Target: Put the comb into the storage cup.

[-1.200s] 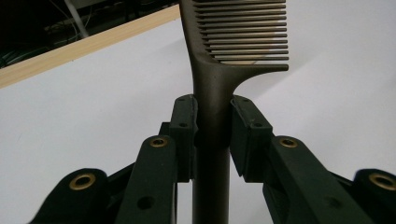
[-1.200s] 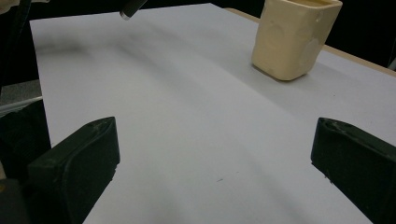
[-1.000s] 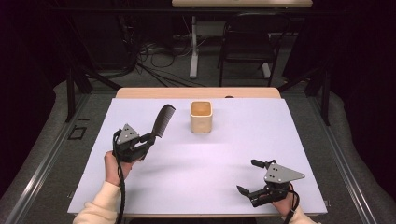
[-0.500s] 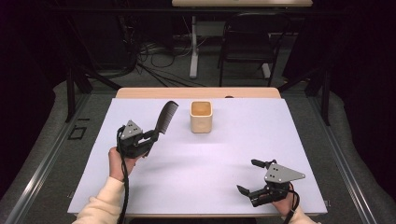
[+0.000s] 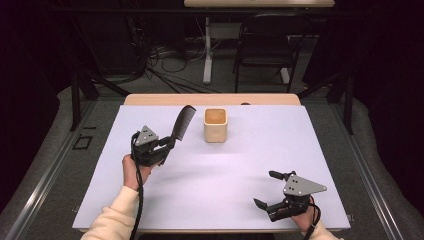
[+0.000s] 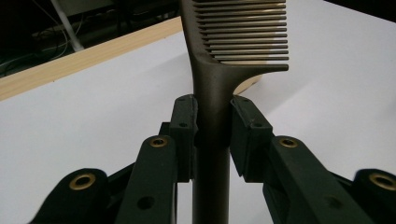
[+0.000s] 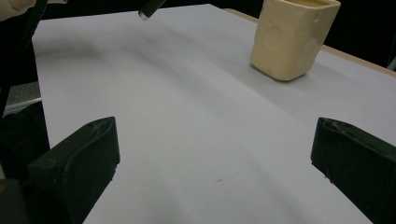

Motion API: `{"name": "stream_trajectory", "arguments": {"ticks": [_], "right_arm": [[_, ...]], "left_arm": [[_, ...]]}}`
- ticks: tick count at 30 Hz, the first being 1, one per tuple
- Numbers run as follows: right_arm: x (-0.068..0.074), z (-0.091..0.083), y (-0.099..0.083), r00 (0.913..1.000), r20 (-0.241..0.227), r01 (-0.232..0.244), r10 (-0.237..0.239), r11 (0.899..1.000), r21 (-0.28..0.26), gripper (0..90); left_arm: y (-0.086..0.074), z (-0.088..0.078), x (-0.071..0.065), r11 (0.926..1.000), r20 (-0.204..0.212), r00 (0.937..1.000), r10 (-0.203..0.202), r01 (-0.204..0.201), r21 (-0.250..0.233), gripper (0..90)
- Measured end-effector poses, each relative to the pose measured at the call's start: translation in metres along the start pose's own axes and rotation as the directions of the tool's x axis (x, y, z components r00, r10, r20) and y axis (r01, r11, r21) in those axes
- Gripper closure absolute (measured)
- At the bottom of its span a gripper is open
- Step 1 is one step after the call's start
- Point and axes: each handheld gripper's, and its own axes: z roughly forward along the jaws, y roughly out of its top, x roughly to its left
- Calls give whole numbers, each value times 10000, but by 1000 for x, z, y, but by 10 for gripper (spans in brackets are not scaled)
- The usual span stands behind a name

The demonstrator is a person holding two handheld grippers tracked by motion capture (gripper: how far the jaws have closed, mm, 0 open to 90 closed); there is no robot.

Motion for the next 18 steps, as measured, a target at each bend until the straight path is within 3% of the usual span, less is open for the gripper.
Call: {"name": "stream_trajectory", "arguments": {"ticks": [18], "right_arm": [[0, 0, 0, 10000, 7, -15, 15, 10000, 7, 9]], "left_arm": [[5, 13, -3, 9999, 175, 9998, -114, 114, -31, 719]]}}
